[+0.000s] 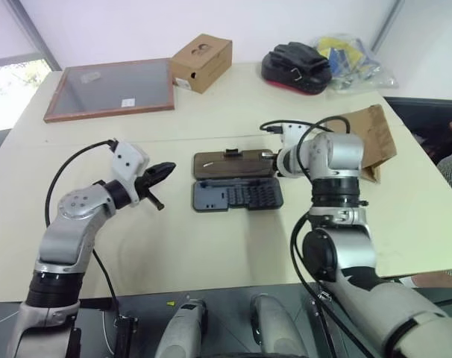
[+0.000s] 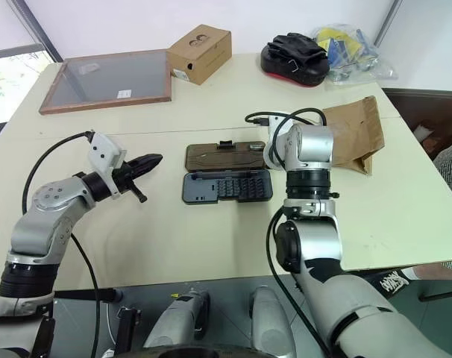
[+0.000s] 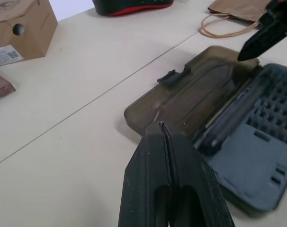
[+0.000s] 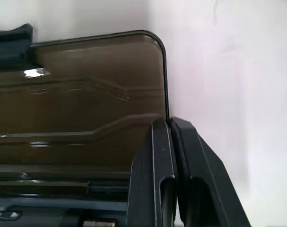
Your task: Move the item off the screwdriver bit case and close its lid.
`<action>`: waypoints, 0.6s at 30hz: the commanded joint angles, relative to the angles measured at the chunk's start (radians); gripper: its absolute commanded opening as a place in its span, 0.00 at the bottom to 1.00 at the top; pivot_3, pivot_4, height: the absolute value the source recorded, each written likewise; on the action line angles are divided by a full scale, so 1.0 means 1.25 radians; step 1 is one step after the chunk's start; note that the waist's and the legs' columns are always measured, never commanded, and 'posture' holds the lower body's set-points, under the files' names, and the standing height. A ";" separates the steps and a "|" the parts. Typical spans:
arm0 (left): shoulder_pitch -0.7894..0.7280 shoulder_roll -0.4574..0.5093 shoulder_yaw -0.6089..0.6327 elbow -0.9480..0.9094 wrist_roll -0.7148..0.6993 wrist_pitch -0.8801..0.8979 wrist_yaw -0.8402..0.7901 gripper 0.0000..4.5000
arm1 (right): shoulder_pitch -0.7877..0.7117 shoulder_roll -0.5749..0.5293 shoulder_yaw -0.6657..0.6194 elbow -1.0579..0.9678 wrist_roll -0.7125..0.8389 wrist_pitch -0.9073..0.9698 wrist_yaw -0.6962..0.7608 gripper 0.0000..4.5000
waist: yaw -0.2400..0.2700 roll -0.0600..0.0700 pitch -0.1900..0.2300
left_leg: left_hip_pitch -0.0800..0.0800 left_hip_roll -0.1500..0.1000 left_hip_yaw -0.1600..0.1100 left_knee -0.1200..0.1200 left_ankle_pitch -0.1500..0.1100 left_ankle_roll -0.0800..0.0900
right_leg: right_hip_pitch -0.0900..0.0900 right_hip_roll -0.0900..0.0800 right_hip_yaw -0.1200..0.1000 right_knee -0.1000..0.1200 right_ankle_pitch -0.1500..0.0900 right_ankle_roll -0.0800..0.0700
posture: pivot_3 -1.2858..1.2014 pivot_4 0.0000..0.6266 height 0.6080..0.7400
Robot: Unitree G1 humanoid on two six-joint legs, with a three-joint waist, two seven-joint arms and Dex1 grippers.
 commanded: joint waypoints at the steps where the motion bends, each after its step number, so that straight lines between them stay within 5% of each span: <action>1: -0.013 0.002 -0.002 -0.010 -0.001 -0.007 -0.009 0.00 | -0.001 0.053 -0.018 -0.106 0.005 0.037 -0.019 0.01 | 0.001 0.000 0.000 | 0.000 0.000 0.000 0.000 0.000 0.000 | 0.000 0.000 0.000 0.000 0.000 0.000 | 0.52 0.24 1.00; 18: -0.017 0.000 -0.010 -0.007 0.000 -0.006 -0.013 0.00 | 0.074 0.154 -0.058 -0.187 -0.024 0.037 -0.108 0.01 | 0.002 0.000 0.000 | 0.000 0.000 0.001 0.000 0.000 0.000 | 0.000 0.000 0.000 0.000 0.000 0.000 | 0.52 0.24 1.00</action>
